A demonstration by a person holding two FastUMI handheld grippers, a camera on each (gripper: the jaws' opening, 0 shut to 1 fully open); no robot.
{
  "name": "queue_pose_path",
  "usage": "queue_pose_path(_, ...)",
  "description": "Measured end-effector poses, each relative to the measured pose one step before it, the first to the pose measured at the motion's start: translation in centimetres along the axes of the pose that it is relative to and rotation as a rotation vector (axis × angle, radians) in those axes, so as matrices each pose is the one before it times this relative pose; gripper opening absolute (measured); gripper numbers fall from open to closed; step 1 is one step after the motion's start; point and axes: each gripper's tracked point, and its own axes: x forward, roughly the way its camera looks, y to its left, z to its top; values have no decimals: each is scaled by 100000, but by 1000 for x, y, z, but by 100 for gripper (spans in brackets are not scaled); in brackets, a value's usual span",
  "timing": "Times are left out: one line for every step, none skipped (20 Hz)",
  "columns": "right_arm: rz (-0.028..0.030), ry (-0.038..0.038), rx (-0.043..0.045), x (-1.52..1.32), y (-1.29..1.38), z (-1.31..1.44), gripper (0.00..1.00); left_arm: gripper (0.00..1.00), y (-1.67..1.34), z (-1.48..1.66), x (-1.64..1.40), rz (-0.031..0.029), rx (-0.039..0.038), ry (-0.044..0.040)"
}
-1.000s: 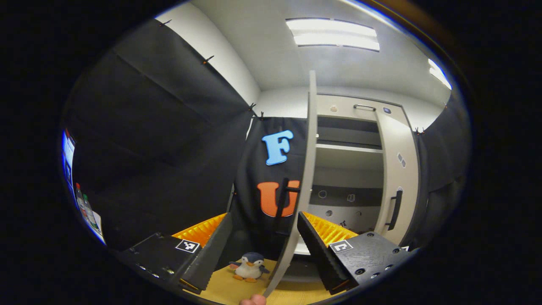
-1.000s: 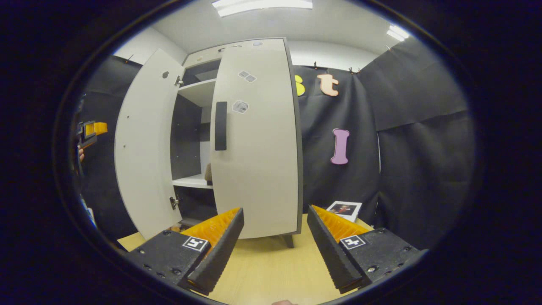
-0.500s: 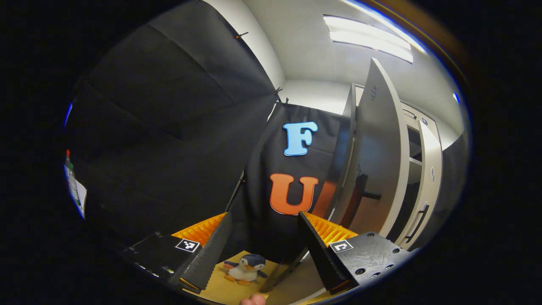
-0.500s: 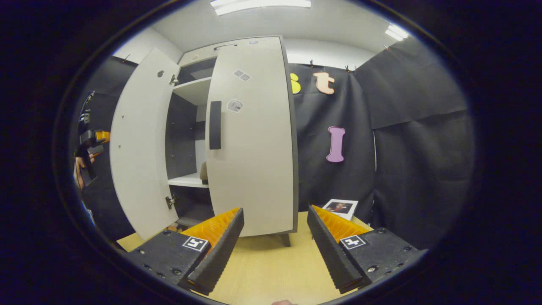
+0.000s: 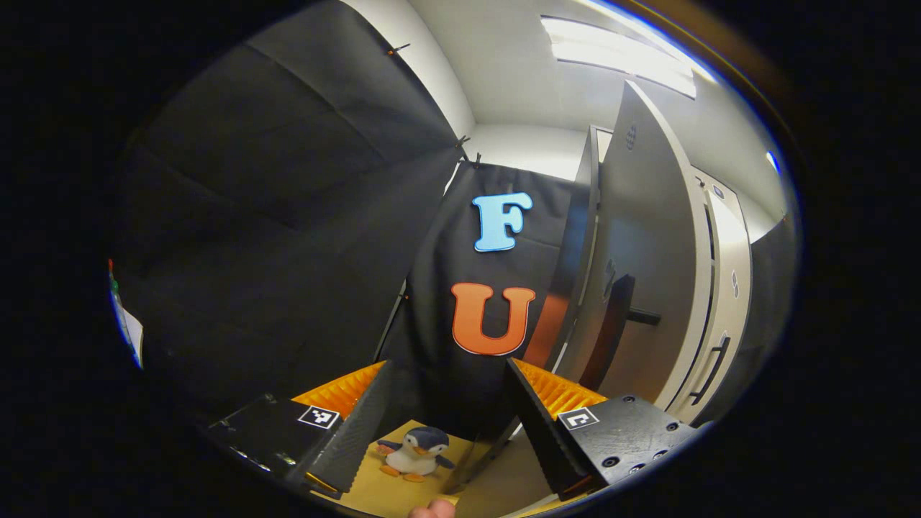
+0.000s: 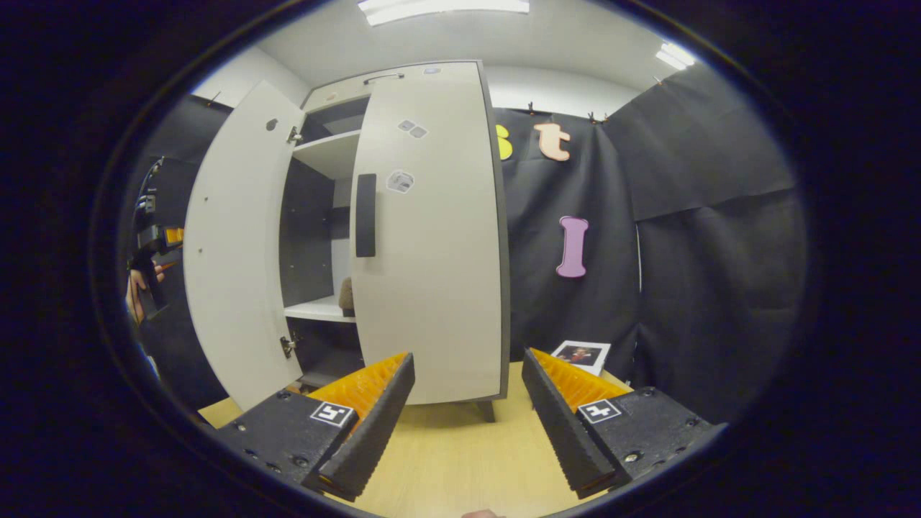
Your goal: Grab one shoe with the right hand and put it into the shoe cabinet, grab the other shoe with the left hand and put it into the shoe cabinet; then close the right door with the right hand and the left door with the left hand.
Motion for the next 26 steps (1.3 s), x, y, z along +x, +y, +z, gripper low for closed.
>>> queue_pose_path(125, 64, 156, 88, 141, -85, 94, 94, 104, -85, -66, 287, -617, -177)
queue_pose_path(281, 116, 181, 87, -6, 37, 98, 94, -46, -24, -32, 574, -151, -26)
queue_pose_path(297, -114, 136, 33, 73, 88, 94, 94, -81, -133, -73, 704, -82, 122)
queue_pose_path(212, -204, -43, 69, 102, 157, 94, 94, -149, -88, -98, 284, 104, 136)
queue_pose_path(53, -175, -232, -31, -69, -12, 94, 94, -250, -99, -61, -317, 244, 63)
queue_pose_path(-1, -279, -286, 14, 111, 81, 94, 95, -484, -119, -230, -1042, 188, 289)
queue_pose_path(-82, -150, -252, -26, -208, 77, 94, 95, -579, -129, -371, -1354, -37, 415)
queue_pose_path(-66, -20, -129, -5, -55, 70, 98, 95, -852, -356, -455, -1933, -259, 571)
queue_pose_path(-66, 88, -11, -8, -28, -16, 99, 95, -745, -117, -70, -1939, -276, 584)
queue_pose_path(-66, 216, -39, -34, -79, -61, 98, 94, -831, -200, -72, -1783, -185, 431)
queue_pose_path(-150, 69, -2, -14, 27, -55, 99, 94, -1017, -215, -23, -1520, -5, 351)
queue_pose_path(-236, -19, -130, -90, 20, 38, 99, 94, -774, -202, -85, -1485, 73, 219)
queue_pose_path(-438, 70, -303, -124, -162, -13, 99, 94, -773, -315, -4, -1555, 35, 228)
queue_pose_path(-485, -69, -379, -118, -196, 40, 99, 94, -657, -337, -41, -1220, -276, 317)
queue_pose_path(-716, -85, -405, -116, -327, 57, 99, 94, -609, -203, 30, -1129, -478, 257)
queue_pose_path(-803, -64, -275, -84, -337, -8, 94, 94, -609, -289, 21, -1197, -500, 339)
queue_pose_path(-669, 68, -23, -54, -282, -26, 99, 94, -785, -304, 127, -1308, -508, 484)
queue_pose_path(-487, 40, 258, -47, -178, 17, 99, 94, -642, -308, 144, -1420, -476, 494)
queue_pose_path(-467, -32, 307, -9, -183, -17, 94, 94, -594, -309, 228, -1362, -354, 543)
queue_pose_path(-409, -97, 192, -29, -107, 63, 98, 94, -641, -287, 170, -1300, -234, 463)
queue_pose_path(-514, -166, 99, 21, -198, -32, 99, 94, -648, -195, 220, -1333, -124, 318)
queue_pose_path(-323, 59, 99, 17, -138, 1, 98, 94, -714, -260, 263, -1438, -37, 60)
queue_pose_path(-70, 177, 120, 57, -27, -118, 94, 94, -638, -108, 409, -1389, -560, -44)
queue_pose_path(-99, 208, 2, -73, -40, -40, 99, 94, -681, -106, 406, -1337, -900, -157)
queue_pose_path(-186, 116, -98, -5, -73, -99, 99, 94, -535, -133, 445, -927, -755, -277)
queue_pose_path(-217, -102, -113, -109, -136, -13, 99, 94, -521, -223, 499, -684, -444, 353)
